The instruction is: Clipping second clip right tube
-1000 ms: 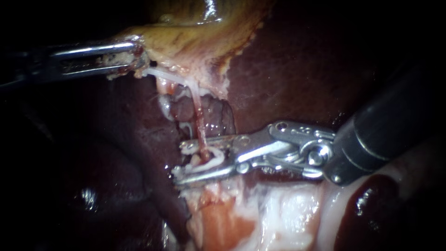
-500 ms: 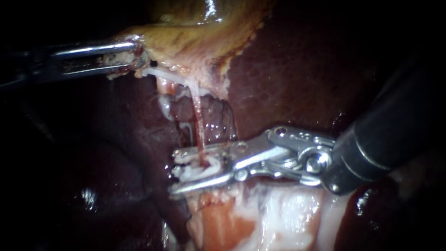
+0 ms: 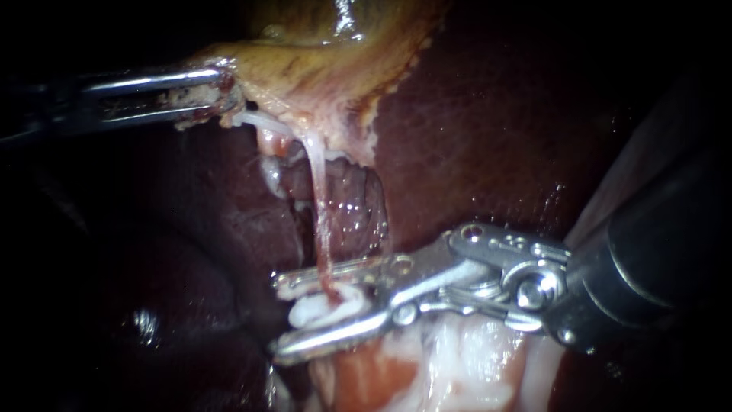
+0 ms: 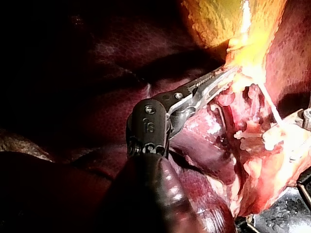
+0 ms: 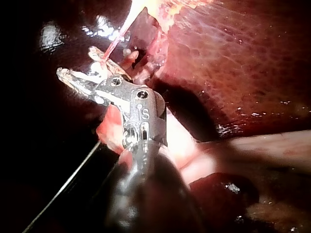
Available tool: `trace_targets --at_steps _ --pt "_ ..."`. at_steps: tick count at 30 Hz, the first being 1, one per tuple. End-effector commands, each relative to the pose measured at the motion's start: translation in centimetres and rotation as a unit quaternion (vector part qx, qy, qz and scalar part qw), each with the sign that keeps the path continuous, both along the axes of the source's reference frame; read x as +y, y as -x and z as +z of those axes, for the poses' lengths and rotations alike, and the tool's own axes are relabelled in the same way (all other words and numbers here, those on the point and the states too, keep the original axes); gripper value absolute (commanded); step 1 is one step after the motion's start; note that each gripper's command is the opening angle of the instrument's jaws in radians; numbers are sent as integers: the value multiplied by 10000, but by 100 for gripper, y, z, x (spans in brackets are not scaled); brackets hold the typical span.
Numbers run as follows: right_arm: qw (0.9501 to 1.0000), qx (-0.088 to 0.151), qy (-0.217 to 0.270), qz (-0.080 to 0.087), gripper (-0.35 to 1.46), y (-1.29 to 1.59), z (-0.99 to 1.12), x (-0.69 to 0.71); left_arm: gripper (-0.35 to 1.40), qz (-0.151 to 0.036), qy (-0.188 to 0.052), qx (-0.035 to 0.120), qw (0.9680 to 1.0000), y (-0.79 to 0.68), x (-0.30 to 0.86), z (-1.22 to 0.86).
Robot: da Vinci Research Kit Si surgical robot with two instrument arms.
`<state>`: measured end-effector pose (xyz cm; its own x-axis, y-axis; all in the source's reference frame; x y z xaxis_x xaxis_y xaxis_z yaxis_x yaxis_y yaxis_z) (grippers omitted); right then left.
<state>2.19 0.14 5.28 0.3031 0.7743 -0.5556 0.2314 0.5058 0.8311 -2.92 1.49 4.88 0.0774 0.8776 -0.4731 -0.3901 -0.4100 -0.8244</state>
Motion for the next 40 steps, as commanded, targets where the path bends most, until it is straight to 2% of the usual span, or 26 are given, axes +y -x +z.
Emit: trace_targets --at_steps 1,5,10,13,20,22,24,28,40 --pt "10000 -11 -2 5 44 3 1 1 -35 1 0 -1 10000 0 0 0" --pt "10000 -16 -45 -1 35 7 1 7 -35 1 -1 -1 10000 0 0 0" --pt "10000 -7 -58 -12 8 14 4 14 -35 2 -1 -2 10000 0 0 0" --pt "10000 -5 -59 -15 -5 15 6 15 -35 1 0 -1 10000 0 0 1" --pt "10000 -4 -60 -15 -21 16 7 16 -35 1 0 -1 10000 0 0 1" --pt "9998 -49 -169 -21 -33 17 7 16 -35 2 0 -1 10000 0 0 1" --pt "9994 -104 -338 -22 -35 17 7 16 -35 2 -1 -1 10000 0 0 1" --pt "9988 -312 -352 -115 -35 19 9 17 -35 2 -1 -1 10000 0 0 1" --pt "9985 -324 -407 -141 -35 21 14 20 -35 3 -1 -2 10000 0 1 2"
